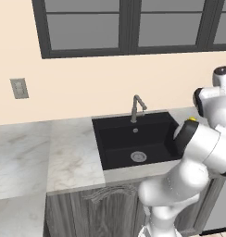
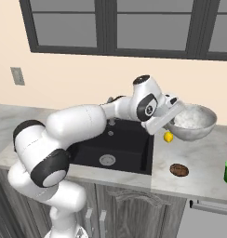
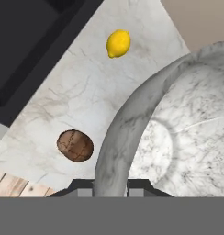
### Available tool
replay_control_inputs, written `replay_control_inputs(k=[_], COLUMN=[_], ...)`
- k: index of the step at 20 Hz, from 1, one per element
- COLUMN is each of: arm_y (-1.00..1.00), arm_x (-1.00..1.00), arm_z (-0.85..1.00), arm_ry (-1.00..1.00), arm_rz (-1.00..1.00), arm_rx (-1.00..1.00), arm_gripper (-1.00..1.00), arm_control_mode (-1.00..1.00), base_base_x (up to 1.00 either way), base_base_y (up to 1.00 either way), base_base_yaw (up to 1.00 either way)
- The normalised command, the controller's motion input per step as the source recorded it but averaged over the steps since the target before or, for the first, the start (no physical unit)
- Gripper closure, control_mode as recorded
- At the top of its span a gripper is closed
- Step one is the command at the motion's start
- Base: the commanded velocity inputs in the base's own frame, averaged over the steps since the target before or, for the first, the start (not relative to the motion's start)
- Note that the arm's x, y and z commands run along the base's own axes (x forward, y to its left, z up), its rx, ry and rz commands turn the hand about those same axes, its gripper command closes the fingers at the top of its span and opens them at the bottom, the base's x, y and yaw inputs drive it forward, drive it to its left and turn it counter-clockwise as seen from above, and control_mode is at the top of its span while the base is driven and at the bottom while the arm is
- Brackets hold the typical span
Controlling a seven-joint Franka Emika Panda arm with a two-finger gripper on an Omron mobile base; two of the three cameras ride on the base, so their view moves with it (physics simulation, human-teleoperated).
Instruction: Remove the potato and lemon from the sink. Then move the bowl and cup from the counter to the sink for washing.
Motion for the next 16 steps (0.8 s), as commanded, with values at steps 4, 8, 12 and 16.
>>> replay_control_inputs(k=[4, 8, 12, 16], arm_y=[0.21, 0.24, 0.26, 0.24], arm_x=[-0.21, -0.24, -0.24, -0.15], arm_z=[0.15, 0.11, 0.06, 0.00], arm_ry=[0.07, 0.03, 0.00, 0.02], arm_rz=[0.16, 0.18, 0.18, 0.17], arm_rx=[0.00, 0.01, 0.03, 0.07], arm_gripper=[1.00, 1.00, 1.00, 1.00], arm_control_mode=[-1.00, -1.00, -1.00, -1.00], base_base_x=[0.00, 0.00, 0.00, 0.00], base_base_y=[0.00, 0.00, 0.00, 0.00], base_base_yaw=[0.00, 0.00, 0.00, 0.00])
